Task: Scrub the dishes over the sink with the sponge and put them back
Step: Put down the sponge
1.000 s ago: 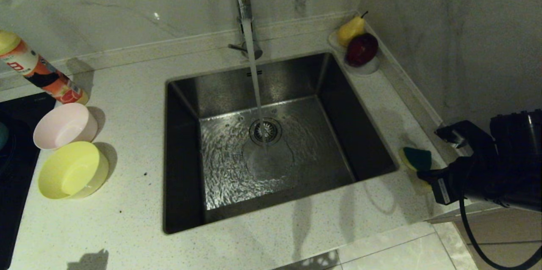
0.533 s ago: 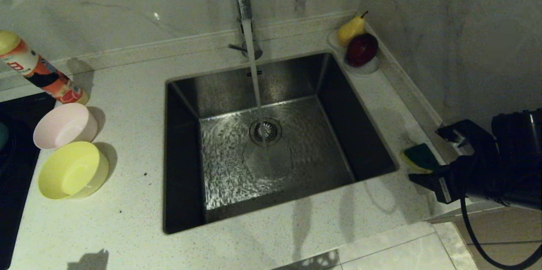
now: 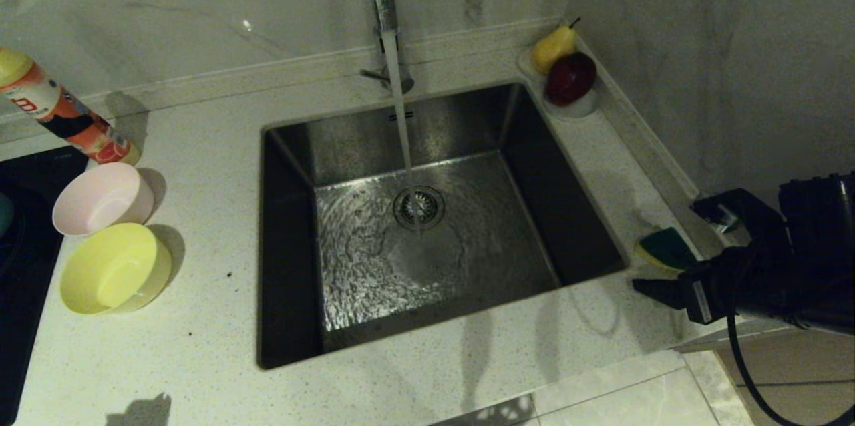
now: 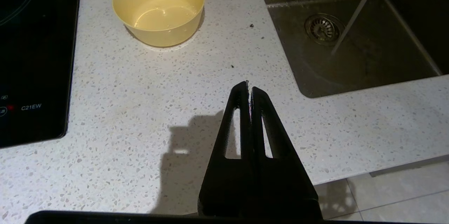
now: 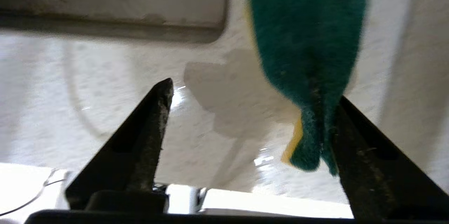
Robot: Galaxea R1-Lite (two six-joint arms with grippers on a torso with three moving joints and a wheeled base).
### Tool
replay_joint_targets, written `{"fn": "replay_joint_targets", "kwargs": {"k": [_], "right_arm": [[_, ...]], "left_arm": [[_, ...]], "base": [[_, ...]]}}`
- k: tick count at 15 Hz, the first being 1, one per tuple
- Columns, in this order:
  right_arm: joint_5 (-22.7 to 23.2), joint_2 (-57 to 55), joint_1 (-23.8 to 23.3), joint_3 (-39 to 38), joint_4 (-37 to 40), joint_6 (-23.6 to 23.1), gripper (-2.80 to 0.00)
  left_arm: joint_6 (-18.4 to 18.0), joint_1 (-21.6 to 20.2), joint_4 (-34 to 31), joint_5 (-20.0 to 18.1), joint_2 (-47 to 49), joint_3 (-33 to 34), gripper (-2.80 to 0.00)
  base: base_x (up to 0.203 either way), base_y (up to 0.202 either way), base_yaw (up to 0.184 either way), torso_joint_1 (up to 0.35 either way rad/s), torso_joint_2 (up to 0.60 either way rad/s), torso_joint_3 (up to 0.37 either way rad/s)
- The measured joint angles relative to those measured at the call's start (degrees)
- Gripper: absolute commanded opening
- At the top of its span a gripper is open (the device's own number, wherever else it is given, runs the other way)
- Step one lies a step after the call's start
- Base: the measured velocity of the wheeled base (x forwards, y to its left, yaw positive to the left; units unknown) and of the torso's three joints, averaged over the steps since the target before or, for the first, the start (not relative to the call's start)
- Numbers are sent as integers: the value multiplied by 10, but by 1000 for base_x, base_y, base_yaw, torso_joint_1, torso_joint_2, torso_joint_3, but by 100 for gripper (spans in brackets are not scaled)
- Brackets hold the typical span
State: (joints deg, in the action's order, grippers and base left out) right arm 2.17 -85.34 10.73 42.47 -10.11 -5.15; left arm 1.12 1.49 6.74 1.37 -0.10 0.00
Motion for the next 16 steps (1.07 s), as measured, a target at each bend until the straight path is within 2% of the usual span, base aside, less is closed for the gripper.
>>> {"fn": "replay_joint_targets", "kwargs": {"k": [9,16], "right_arm": [[2,7,14,7,4,62,0],[5,4,26,5,5,81,0]], "left_arm": [[0,0,0,0,0,0,-280],[0,0,0,0,0,0,-280]], "base": [[0,0,0,0,0,0],[0,0,0,0,0,0]]}}
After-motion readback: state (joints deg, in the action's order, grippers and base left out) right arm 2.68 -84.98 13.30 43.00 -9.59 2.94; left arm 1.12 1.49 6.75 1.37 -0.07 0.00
